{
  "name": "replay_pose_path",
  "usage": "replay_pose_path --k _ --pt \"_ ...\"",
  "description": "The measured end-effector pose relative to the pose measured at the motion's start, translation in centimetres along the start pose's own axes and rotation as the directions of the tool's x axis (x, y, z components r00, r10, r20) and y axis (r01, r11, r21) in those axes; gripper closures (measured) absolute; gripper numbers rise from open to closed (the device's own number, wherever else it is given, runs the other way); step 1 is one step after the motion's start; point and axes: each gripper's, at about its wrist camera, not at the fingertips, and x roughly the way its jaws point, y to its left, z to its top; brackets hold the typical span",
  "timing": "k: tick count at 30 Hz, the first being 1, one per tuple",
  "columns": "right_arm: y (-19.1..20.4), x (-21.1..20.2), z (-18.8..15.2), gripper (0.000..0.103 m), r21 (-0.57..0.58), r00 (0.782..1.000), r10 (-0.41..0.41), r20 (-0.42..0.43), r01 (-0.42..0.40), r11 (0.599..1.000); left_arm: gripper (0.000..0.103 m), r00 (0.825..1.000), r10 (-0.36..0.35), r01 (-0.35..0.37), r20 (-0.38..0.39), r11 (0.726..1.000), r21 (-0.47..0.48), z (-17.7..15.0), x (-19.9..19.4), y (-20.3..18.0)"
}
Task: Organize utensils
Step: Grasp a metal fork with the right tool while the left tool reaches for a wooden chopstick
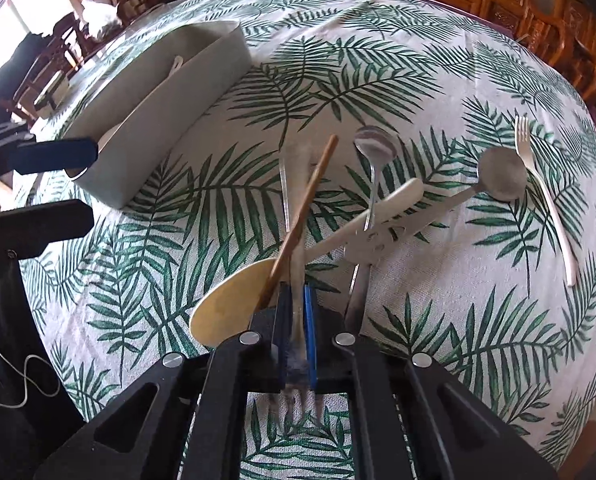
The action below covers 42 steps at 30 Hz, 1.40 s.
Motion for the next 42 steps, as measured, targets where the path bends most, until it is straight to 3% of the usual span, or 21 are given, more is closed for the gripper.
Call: replay_pose_path --k 11,32,42 --pt "-1.6 -3.9 -2.4 0.095 0.118 0.992 -0.075 0.101 0.062 0.991 0.058 1.000 -0.005 0.005 -0.018 1.000 -0.007 -0.3 1.1 -1.7" --pt "-5.3 -8.8 -11.5 0.095 0.322 0.974 -0.085 0.208 0.014 0.947 0.058 0.998 -0.014 0.010 -0.057 0.997 -0.070 -0.8 5.1 -9.6" --pt "-6.6 -8.7 -11.9 0.095 0.353 0.969 -0.057 0.241 -0.032 0.935 0.074 0.992 0.076 -0.085 -0.102 0.993 -0.084 0.2 8.1 -10.8"
